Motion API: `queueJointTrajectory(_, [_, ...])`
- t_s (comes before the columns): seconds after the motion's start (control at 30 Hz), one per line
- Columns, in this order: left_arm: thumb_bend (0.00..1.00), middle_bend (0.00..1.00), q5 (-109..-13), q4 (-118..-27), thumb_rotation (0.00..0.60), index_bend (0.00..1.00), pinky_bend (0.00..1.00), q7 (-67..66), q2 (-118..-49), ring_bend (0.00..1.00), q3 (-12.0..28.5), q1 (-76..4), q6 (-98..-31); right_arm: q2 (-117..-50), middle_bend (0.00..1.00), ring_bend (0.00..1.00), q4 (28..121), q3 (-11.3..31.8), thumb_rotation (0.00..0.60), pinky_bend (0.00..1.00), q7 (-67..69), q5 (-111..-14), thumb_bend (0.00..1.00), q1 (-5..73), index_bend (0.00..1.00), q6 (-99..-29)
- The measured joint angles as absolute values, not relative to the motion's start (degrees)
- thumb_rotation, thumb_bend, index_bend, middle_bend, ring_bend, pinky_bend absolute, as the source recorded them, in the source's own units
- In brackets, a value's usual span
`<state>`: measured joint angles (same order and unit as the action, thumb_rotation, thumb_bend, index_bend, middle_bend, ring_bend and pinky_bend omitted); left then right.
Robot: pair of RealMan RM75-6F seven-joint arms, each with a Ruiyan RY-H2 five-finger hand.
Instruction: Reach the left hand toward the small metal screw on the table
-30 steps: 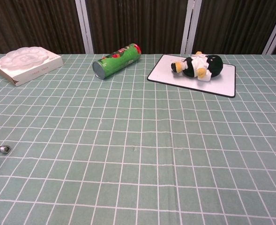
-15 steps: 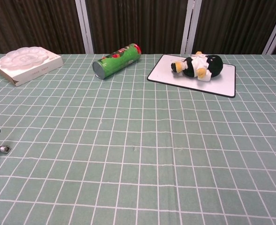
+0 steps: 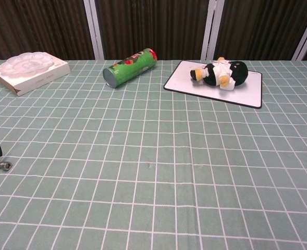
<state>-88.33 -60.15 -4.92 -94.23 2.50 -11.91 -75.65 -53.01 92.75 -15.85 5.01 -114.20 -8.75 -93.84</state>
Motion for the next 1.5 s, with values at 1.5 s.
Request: queueJointTrajectory(1.5, [0.44, 1.00, -84.09, -56.83, 0.600, 0.52, 1.00, -4.78, -95.98, 1.00, 2.14, -13.95, -73.58, -53.40, 0.00, 0.00, 93.14, -16.08, 0.600, 0.00, 3.40, -112.80, 0.18, -8.56, 0.00, -92.77])
